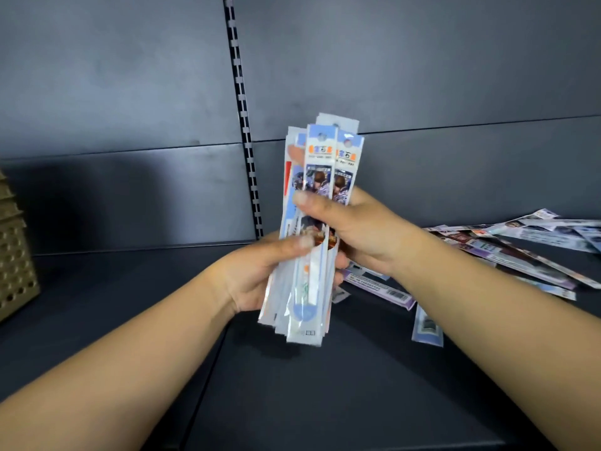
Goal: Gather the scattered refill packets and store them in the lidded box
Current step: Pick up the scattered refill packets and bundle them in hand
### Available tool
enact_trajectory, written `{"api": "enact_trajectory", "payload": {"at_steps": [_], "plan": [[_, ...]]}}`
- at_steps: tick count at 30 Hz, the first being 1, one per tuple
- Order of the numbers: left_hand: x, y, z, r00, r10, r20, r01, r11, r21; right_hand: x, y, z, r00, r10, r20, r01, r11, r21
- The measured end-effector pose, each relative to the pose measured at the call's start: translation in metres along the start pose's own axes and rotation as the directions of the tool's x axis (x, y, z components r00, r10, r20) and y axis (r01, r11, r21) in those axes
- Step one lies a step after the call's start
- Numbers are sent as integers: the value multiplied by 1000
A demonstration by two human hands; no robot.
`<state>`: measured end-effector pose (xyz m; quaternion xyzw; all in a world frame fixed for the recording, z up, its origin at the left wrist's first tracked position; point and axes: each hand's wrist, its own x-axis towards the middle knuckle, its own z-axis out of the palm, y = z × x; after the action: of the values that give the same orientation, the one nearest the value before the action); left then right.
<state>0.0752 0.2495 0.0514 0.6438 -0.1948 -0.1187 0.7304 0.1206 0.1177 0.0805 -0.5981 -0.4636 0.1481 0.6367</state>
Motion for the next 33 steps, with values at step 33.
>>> {"api": "enact_trajectory", "payload": {"at_steps": [33], "plan": [[6,-5,16,981,135,-139,-31,818,574,-2,-3,6,910,-209,-359,216,976,-20]]}}
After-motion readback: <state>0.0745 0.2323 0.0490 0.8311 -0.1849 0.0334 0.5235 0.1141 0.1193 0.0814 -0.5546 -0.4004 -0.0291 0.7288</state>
